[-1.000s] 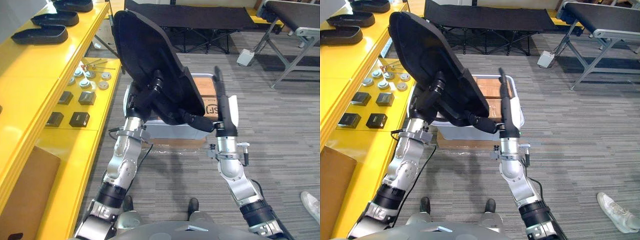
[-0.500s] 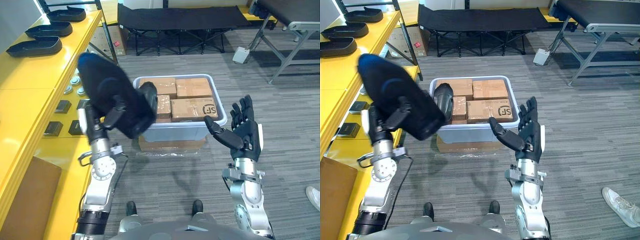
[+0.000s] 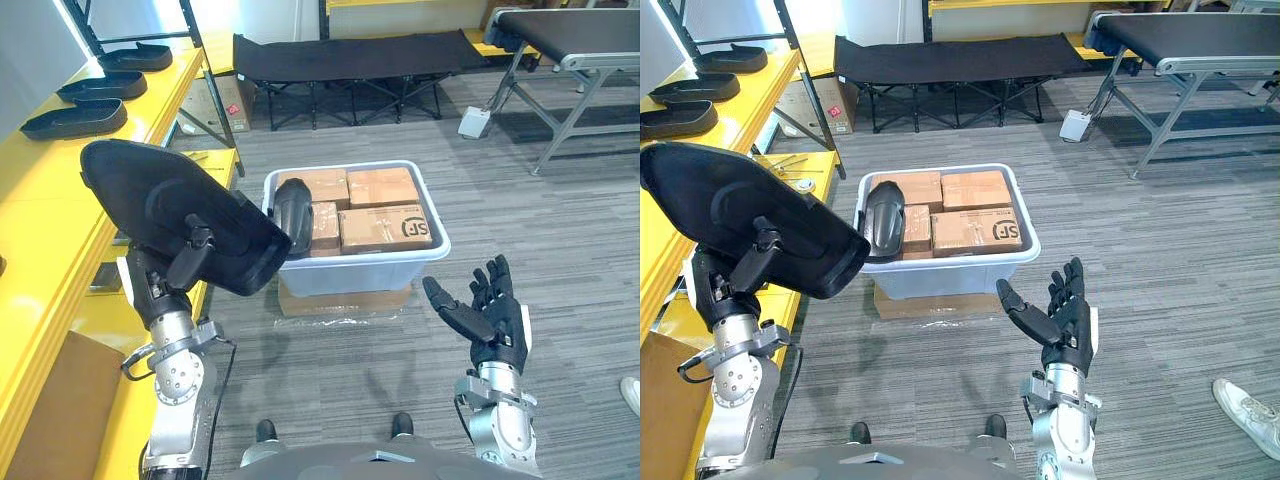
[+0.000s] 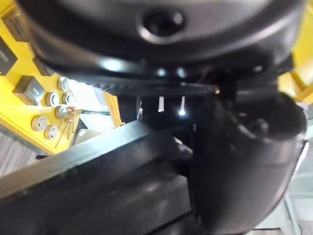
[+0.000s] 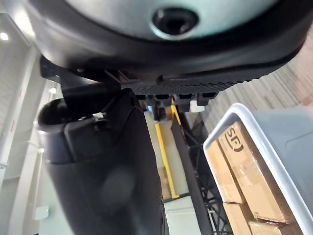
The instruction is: Walk over and take three plastic housings, then place them on the shelf
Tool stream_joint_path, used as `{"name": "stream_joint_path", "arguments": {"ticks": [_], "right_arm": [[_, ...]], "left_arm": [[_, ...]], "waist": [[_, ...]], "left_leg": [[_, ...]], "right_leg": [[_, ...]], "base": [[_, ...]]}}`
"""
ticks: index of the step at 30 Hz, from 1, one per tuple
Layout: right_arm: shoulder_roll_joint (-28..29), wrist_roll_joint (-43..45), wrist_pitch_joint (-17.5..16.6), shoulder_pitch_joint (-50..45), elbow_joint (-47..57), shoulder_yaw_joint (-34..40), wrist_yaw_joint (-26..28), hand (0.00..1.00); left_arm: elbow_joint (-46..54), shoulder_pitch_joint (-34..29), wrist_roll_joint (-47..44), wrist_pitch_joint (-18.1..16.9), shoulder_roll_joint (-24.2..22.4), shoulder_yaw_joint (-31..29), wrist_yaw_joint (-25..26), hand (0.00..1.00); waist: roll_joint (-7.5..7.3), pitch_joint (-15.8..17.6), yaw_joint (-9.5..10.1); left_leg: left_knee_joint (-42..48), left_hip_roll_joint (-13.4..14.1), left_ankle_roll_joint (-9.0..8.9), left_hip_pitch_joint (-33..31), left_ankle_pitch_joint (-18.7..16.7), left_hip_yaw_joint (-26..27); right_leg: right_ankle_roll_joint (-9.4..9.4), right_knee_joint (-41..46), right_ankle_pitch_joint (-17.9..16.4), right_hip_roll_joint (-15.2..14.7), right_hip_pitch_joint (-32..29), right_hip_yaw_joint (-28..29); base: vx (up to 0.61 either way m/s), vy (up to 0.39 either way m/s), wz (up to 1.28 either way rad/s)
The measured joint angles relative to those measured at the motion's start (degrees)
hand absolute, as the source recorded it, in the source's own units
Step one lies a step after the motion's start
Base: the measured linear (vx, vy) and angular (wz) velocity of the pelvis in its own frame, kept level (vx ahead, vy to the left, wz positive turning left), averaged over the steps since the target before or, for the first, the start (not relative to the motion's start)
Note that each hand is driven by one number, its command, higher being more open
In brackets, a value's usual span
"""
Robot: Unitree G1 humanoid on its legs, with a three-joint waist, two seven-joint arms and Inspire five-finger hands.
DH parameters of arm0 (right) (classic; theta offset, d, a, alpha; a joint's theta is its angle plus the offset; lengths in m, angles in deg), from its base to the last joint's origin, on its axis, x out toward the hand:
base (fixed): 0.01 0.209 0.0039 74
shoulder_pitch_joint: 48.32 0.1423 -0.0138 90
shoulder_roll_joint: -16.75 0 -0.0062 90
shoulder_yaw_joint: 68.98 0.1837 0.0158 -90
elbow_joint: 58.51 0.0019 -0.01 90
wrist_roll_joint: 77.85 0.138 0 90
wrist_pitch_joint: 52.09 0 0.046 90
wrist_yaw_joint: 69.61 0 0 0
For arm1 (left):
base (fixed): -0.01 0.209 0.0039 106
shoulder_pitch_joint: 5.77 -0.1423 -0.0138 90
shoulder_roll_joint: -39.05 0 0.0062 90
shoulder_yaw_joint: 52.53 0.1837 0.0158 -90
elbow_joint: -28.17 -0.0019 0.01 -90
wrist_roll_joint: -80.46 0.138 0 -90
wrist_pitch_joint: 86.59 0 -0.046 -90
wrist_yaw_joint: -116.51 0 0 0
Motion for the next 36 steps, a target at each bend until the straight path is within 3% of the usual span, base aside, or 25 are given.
{"name": "stream_joint_path", "arguments": {"ticks": [7,15,19,21,27,32,34,36], "right_arm": [[0.0,-1.2,0.3,0.1,0.0,-0.2,1.2,1.00],[-2.4,-1.3,0.2,5.5,-2.5,-4.2,1.3,1.00],[-2.4,-1.5,0.2,8.5,-4.3,-7.3,1.5,1.00],[-2.5,-3.7,0.2,10.5,-5.1,-9.2,1.5,1.00],[-2.6,-3.9,1.4,18.0,-8.7,-14.4,5.6,1.00],[-2.8,-2.9,1.8,22.2,-10.7,-19.6,8.7,1.00],[-2.8,-2.8,2.9,22.5,-11.1,-21.3,9.1,1.00],[-3.0,-2.6,3.8,22.5,-11.1,-22.0,9.0,1.00]], "left_arm": [[3.6,-3.2,-0.1,-1.0,-0.2,-1.6,-2.5,0.00],[8.5,-4.1,-5.6,-4.6,-0.1,-3.4,-10.4,0.00],[12.1,-5.5,-8.4,-5.0,-0.2,-5.0,-14.5,0.00],[13.5,-6.9,-8.9,-5.8,-0.3,-6.5,-16.5,0.00],[14.1,-12.0,-8.6,-5.9,-0.8,-11.8,-16.7,0.00],[14.8,-17.7,-8.2,-5.9,-3.5,-14.0,-17.4,0.00],[14.9,-17.4,-7.7,-5.9,-3.5,-14.0,-18.6,0.00],[14.9,-16.8,-6.9,-5.9,-3.5,-13.9,-20.7,0.00]], "waist": [[0.04,0.0,0.76],[0.78,-0.8,3.55],[0.73,-1.1,5.62],[0.80,-1.6,7.74],[0.55,-1.8,11.78],[0.58,-1.6,13.15],[1.12,-1.0,13.90],[1.19,-0.7,13.37]], "left_leg": [[0.0,0.0,-0.06,-0.3,0.0,-1.1],[0.0,-0.3,-0.01,-1.2,0.5,-5.4],[0.1,-0.8,-0.10,-2.1,0.8,-10.5],[0.1,-1.2,0.14,-3.5,1.4,-13.2],[0.1,-1.9,0.09,-3.3,1.4,-16.4],[2.2,-2.1,0.13,-3.8,0.4,-18.2],[5.6,-2.5,0.83,-5.5,-0.6,-19.5],[7.3,-3.0,3.31,-7.6,-0.5,-19.2]], "right_leg": [[-0.08,0.0,-0.4,0.0,0.6,-1.2],[-0.05,0.1,-1.3,-0.1,2.9,-5.8],[0.45,0.2,-2.6,-0.1,5.8,-10.9],[0.81,0.3,-2.9,-0.1,6.5,-13.8],[1.49,0.3,-3.9,-0.2,9.2,-17.1],[1.33,1.5,-5.2,-0.2,10.6,-18.9],[1.27,2.8,-6.7,-0.2,12.2,-21.2],[1.69,4.1,-8.1,-0.4,14.0,-25.7]], "base": [[0.01,-0.004,0.08],[0.02,-0.008,0.27],[0.02,-0.023,0.64],[0.01,-0.016,0.62],[0.02,-0.017,0.32],[0.01,-0.015,0.20],[-0.01,-0.023,0.62],[-0.05,-0.020,1.20]]}}
